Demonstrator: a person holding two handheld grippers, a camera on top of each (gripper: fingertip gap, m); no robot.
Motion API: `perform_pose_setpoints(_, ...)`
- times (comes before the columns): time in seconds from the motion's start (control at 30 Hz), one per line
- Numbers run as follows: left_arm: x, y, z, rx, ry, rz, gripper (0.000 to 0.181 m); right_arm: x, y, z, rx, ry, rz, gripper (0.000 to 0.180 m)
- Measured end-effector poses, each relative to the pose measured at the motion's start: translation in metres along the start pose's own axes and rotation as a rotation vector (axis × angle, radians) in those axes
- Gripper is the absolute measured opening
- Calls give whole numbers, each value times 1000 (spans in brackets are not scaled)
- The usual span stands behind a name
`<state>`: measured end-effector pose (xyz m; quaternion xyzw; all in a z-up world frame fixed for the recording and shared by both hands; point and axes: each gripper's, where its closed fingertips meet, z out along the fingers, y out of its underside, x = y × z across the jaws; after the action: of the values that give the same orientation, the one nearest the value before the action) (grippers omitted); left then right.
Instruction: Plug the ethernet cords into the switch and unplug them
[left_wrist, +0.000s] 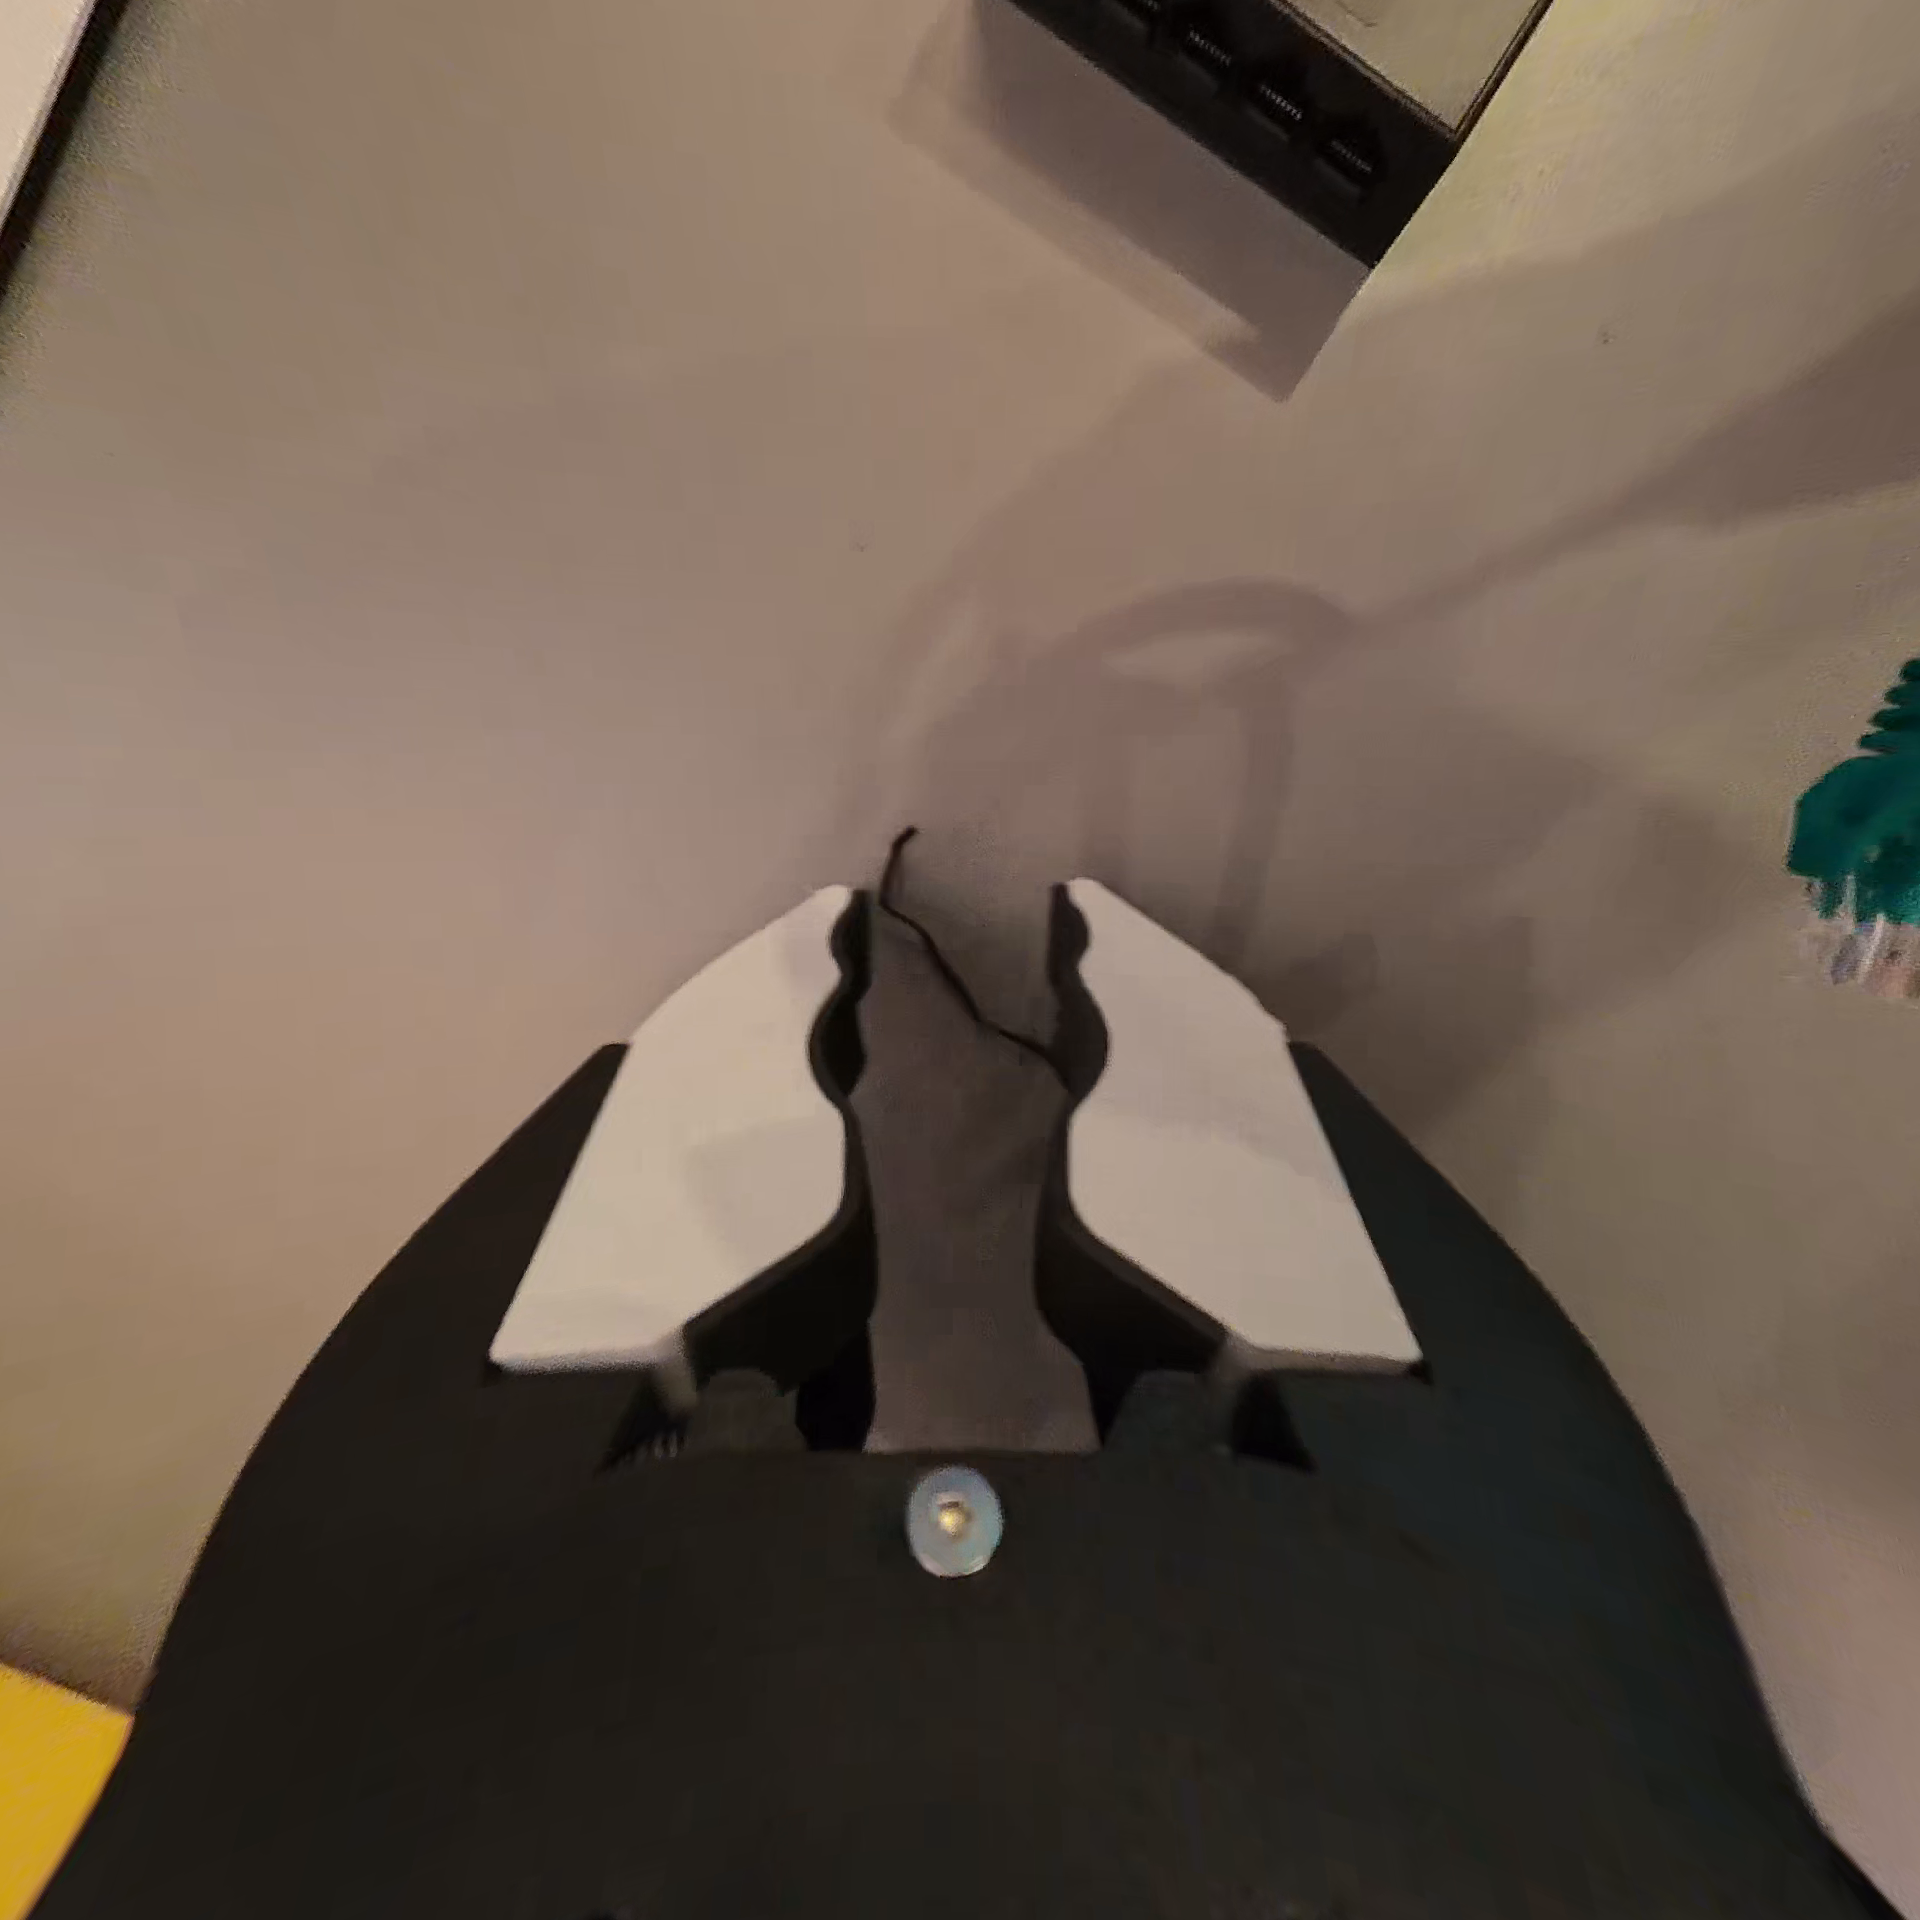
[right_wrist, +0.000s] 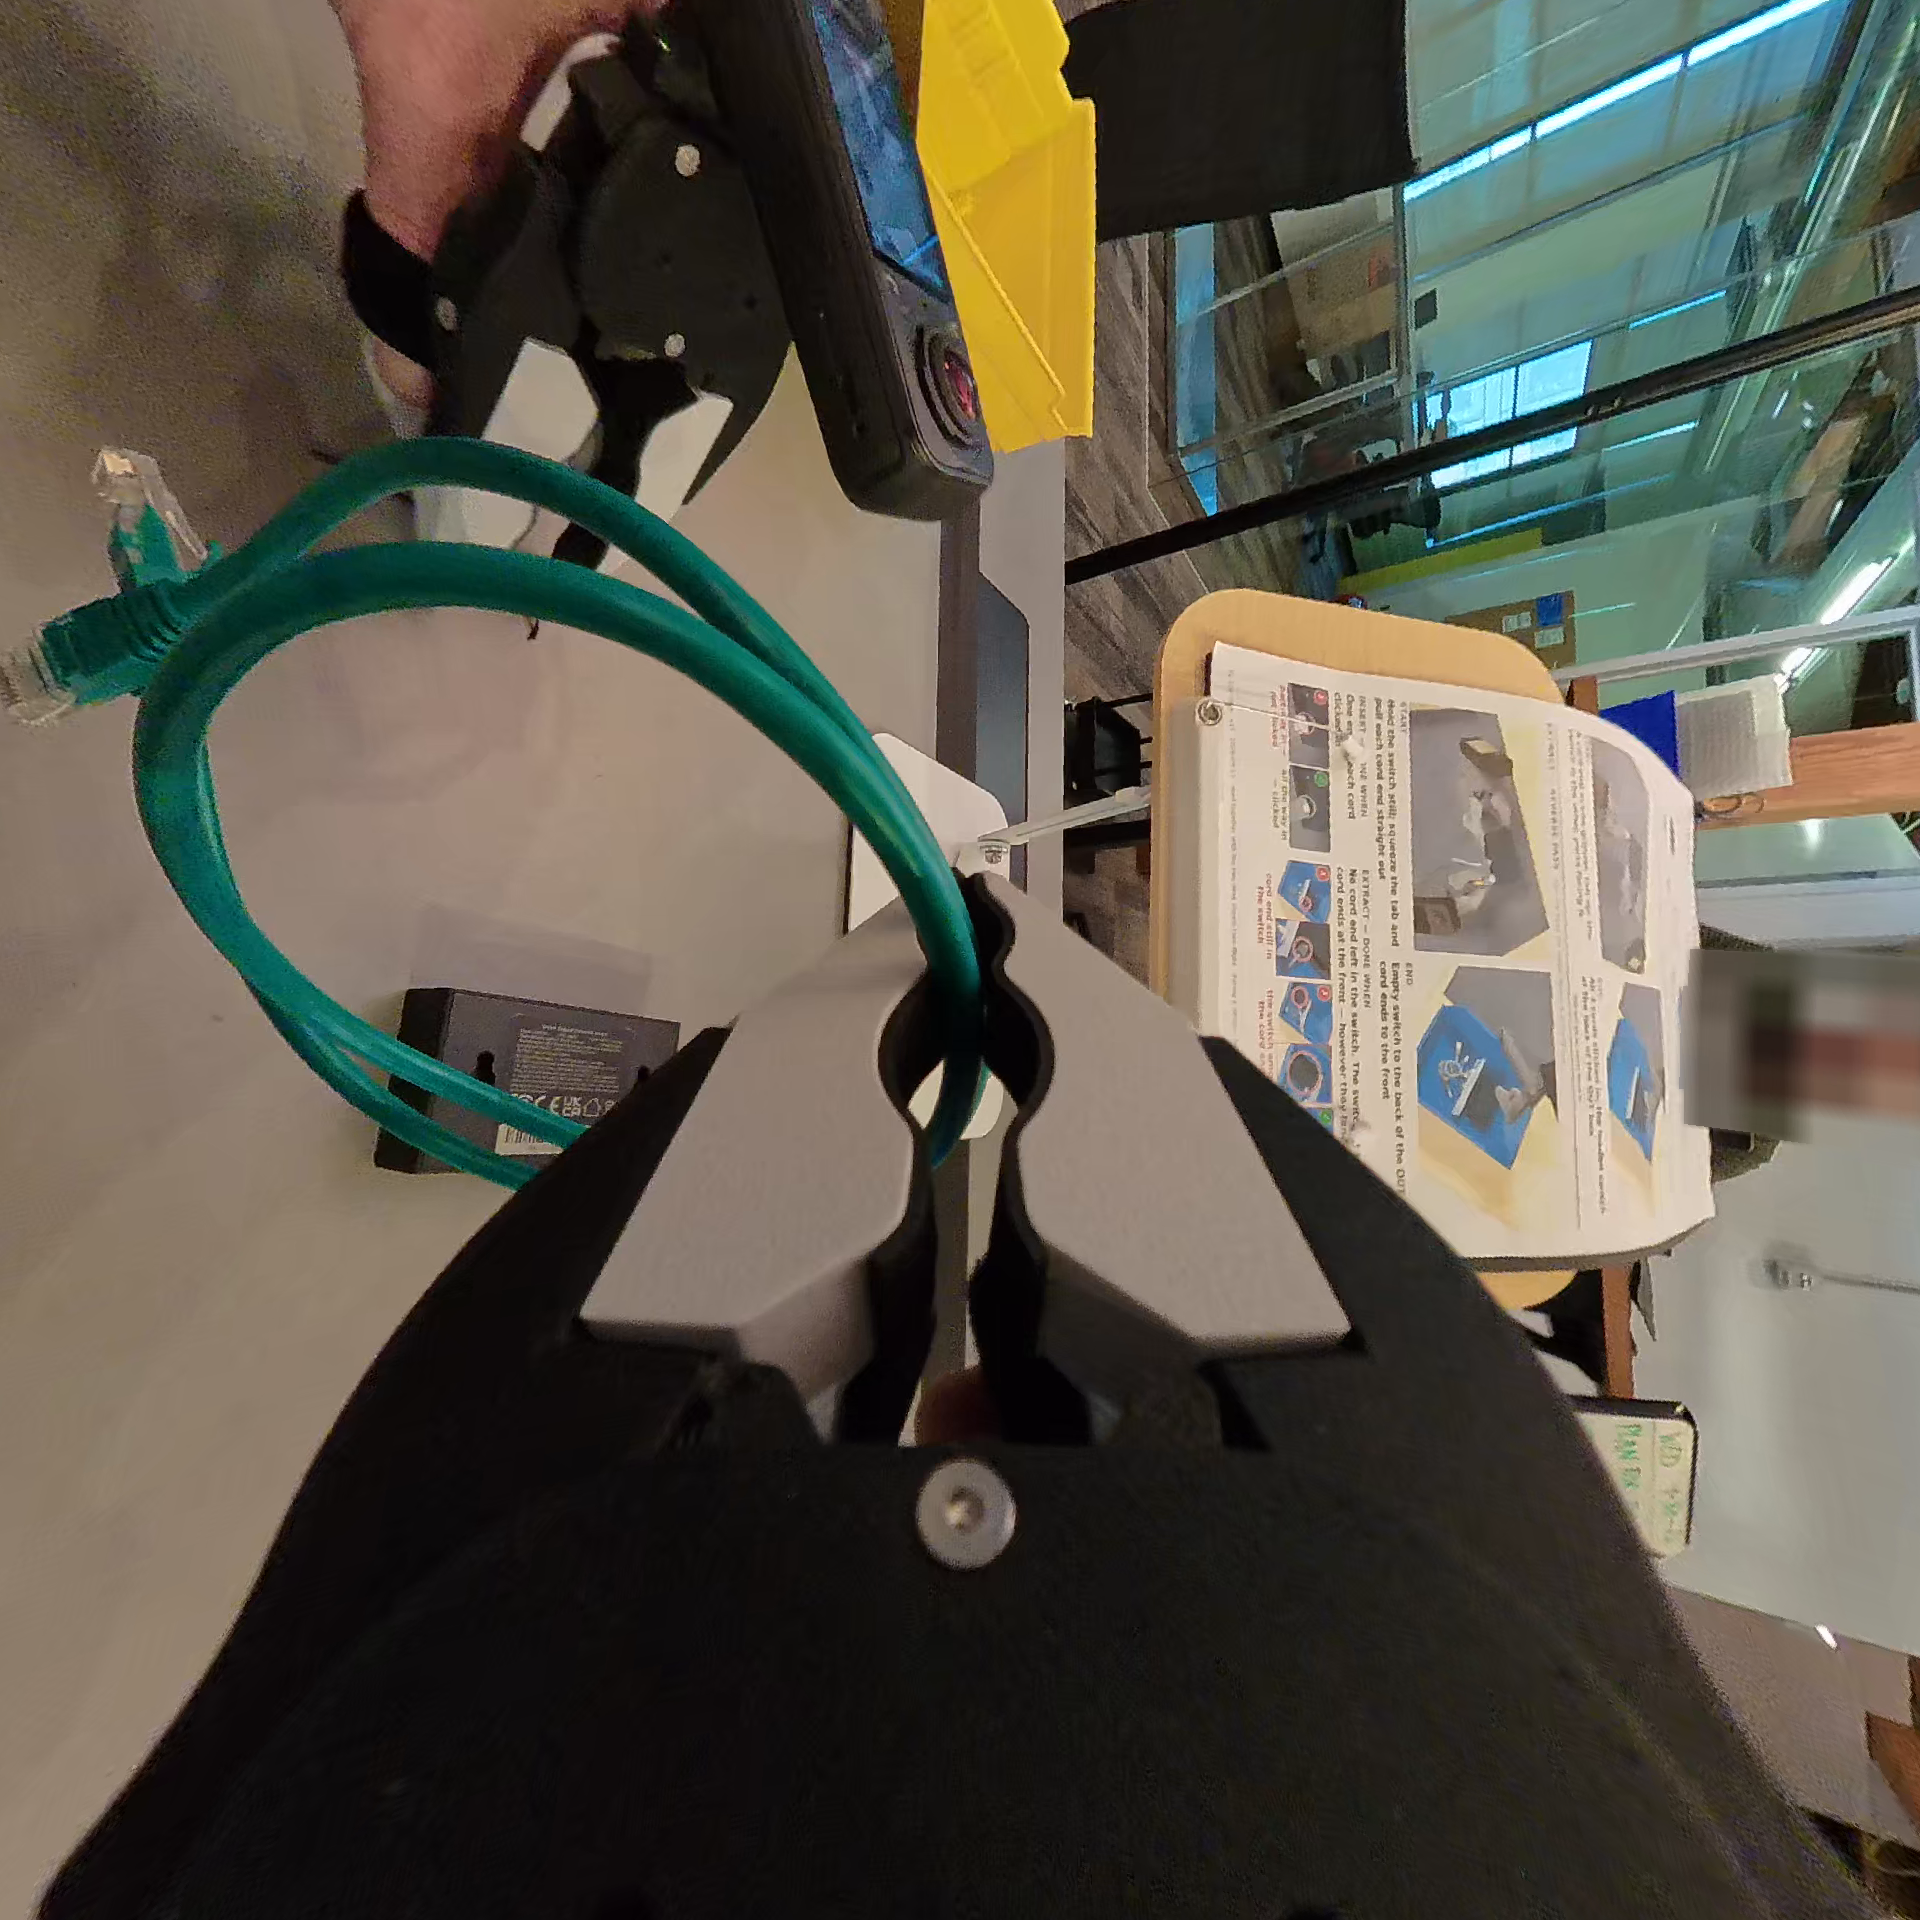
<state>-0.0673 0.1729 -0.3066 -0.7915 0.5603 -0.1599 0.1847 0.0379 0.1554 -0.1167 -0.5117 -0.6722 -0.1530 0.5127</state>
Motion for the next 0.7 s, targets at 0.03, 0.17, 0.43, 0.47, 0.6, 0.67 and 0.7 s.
perform_pose_setpoints(0.03, -1, 0, -1, 15, -7, -12, 42, 0, 1, 1, -6, 1, 10, 0)
perform_pose_setpoints(0.17, -7, -3, -21, 124, -21, -86, 63, -4, 3, 8, -17, -4, 36, 0)
perform_pose_setpoints(0.43, 41, -59, -134, 665, -69, -184, 75, 2, 10, 25, -118, 48, 192, 0)
perform_pose_setpoints(0.47, 49, -65, -136, 690, -108, -181, 74, 3, 9, 27, -122, 55, 218, 0)
perform_pose_setpoints(0.6, 67, -78, -119, 708, -262, -168, 79, 4, 3, 34, -146, 77, 280, 0)
perform_pose_setpoints(0.67, 65, -79, -112, 705, -327, -183, 78, 3, -1, 36, -151, 83, 304, 0)
perform_pose_setpoints(0.7, 68, -81, -110, 715, -331, -173, 71, 2, -3, 37, -153, 83, 314, 0)
